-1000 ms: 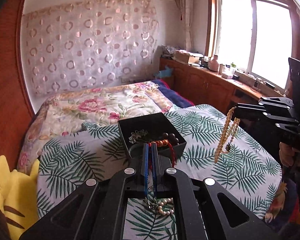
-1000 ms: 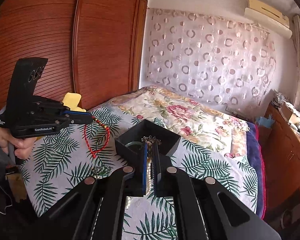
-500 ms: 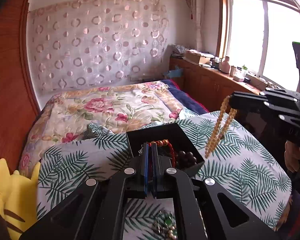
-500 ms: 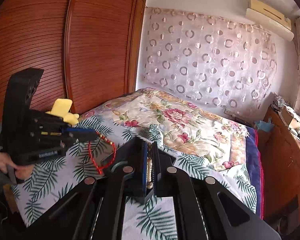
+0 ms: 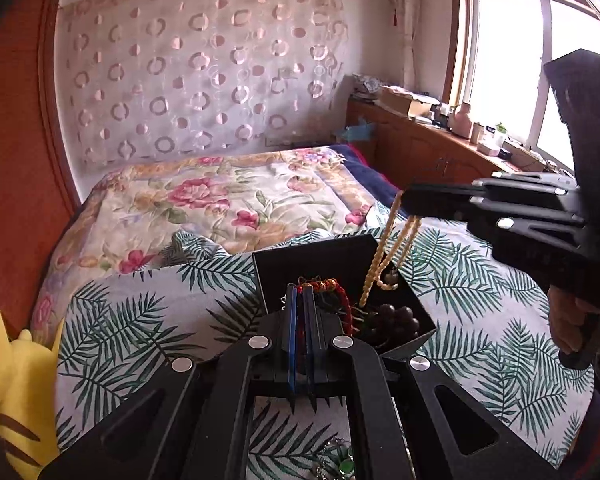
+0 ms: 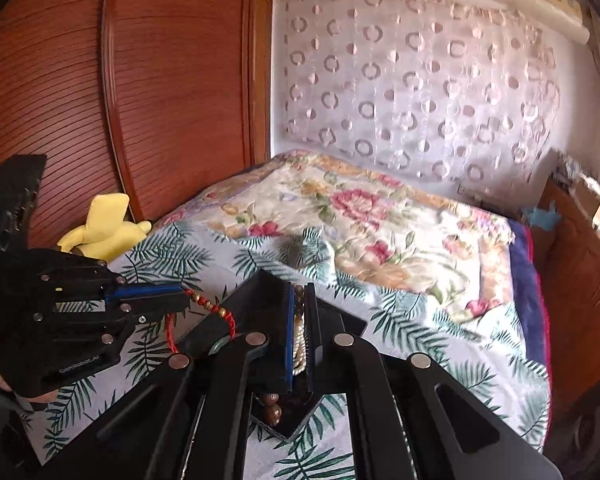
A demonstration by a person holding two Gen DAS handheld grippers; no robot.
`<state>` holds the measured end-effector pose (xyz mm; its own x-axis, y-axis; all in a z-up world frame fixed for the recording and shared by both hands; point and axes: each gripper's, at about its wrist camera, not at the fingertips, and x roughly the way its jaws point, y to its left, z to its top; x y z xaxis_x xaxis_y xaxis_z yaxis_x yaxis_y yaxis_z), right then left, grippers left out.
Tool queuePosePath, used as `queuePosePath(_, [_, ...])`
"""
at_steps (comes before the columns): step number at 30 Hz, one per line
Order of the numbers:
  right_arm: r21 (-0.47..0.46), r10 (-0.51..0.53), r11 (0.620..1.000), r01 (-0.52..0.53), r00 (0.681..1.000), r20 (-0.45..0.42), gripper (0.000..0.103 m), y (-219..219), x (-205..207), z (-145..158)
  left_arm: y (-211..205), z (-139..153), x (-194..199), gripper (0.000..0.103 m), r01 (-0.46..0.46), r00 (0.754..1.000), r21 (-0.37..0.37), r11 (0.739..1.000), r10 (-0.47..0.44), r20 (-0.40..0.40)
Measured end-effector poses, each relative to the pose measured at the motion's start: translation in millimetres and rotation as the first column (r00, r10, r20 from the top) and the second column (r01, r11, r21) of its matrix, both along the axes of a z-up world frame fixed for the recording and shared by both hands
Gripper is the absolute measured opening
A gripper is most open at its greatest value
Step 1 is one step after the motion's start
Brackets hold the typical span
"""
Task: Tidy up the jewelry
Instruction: 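Lower the red bracelet into the box with left tool while right tool carries pearls over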
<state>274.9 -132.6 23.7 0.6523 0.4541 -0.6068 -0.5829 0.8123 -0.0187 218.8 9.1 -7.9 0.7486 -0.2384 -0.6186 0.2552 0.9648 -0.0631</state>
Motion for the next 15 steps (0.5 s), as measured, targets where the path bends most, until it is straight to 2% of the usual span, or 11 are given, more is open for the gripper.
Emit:
queuePosePath(6, [-0.010,-0.010,1.000,0.009,0.999,-0.051,0.006,5.1,2.9,-21.9,-1.3,-6.8,10.9,0.002,-0.006,1.000,-0.007,1.000,0.006,-0.014])
queuePosePath(15, [-0.002,-0.012,1.000,0.012,0.999,-0.045,0.007,-11.3,-16.0,-20.9,-8.1,-6.1,28.5,0.002,0.003,1.000,-0.005,1.000,-0.003,-0.008])
